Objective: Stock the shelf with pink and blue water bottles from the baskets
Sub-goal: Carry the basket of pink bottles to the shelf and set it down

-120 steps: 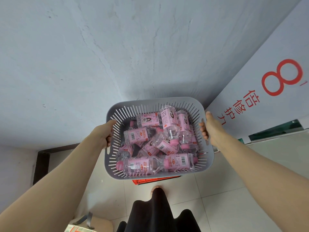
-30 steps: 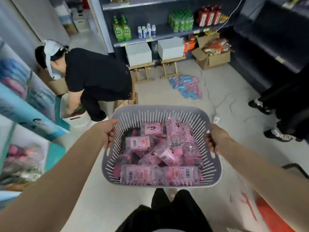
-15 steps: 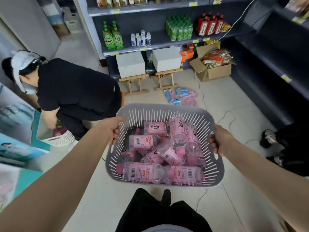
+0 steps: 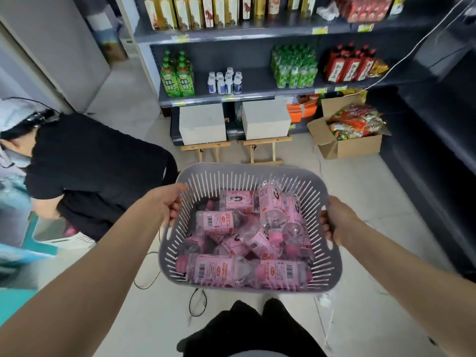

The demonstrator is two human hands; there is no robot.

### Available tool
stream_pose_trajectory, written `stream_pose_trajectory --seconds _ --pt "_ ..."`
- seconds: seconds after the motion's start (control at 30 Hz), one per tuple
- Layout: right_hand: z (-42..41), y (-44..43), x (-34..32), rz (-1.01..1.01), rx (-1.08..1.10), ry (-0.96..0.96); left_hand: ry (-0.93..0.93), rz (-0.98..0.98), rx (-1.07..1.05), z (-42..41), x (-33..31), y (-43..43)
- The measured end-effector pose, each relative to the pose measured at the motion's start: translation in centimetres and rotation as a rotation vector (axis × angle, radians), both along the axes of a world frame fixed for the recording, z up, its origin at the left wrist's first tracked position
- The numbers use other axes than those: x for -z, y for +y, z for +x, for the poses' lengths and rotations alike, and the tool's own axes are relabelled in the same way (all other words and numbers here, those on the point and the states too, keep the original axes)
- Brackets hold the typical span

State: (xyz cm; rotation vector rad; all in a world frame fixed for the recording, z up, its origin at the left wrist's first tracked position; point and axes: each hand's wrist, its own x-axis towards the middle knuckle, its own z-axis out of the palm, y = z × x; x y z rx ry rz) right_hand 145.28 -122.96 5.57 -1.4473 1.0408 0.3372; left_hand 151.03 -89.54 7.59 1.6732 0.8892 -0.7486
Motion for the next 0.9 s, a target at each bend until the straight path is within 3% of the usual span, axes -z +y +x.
stream_pose_trajectory --seconds 0.23,0.9 --pt "12.5 -4.4 -0.7 -0.064 -0.065 -0.016 0.002 -0.097 -0.113 9.5 1.4 -3.0" --pt "46.8 -8.1 2.3 -0.078 -0.014 0.061 -0.011 -0.042 -0.115 45.0 2.4 -8.0"
